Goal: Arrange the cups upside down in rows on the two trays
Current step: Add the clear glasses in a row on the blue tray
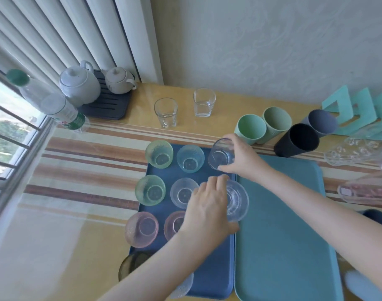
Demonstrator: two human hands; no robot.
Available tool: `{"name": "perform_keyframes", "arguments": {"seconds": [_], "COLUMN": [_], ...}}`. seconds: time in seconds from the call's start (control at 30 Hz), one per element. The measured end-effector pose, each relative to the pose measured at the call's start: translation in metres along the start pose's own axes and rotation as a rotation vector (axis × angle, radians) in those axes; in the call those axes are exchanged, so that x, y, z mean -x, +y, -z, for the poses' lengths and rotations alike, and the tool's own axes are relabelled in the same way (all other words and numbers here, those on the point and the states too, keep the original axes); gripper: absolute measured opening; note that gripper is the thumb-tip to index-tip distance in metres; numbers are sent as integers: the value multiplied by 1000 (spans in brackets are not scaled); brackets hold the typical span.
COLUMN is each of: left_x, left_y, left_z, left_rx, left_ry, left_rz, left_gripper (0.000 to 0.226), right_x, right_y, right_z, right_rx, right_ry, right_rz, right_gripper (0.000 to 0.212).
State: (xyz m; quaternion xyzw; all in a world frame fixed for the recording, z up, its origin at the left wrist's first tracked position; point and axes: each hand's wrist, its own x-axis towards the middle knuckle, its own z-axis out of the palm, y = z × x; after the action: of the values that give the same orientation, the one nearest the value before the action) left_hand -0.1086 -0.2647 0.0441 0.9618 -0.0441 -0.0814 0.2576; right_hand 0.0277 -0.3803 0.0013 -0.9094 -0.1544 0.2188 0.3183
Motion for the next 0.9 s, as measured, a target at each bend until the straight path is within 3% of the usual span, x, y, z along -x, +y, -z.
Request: {"name": "perform_keyframes", "arguments": {"seconds": [0.27, 0.5, 0.7, 0.8, 0.9], "left_x": [-8, -20, -24, -24, -21], "left_y": [-1, -10, -15, -18, -18], "left_z": [-50, -52, -57, -59, -55], "left_rx": [-31, -47, -69, -48, -4], "left_ry": [-53, -168, -156, -117, -71], "left_rz": [44, 65, 77, 74, 14], "left_gripper": [97, 83, 93, 94, 99], "right_x": [-4, -7, -3, 17, 59], "right_y": [12, 14, 13, 12, 16], "right_z": [-10, -16, -14, -6, -4], "right_rx": [-28, -29, -67, -168, -291], "right_ry": [-45, -54, -84, -20, 151], "right_rz": [-23, -29, -43, -35, -54], "right_gripper": [82, 86, 93, 80, 62]}}
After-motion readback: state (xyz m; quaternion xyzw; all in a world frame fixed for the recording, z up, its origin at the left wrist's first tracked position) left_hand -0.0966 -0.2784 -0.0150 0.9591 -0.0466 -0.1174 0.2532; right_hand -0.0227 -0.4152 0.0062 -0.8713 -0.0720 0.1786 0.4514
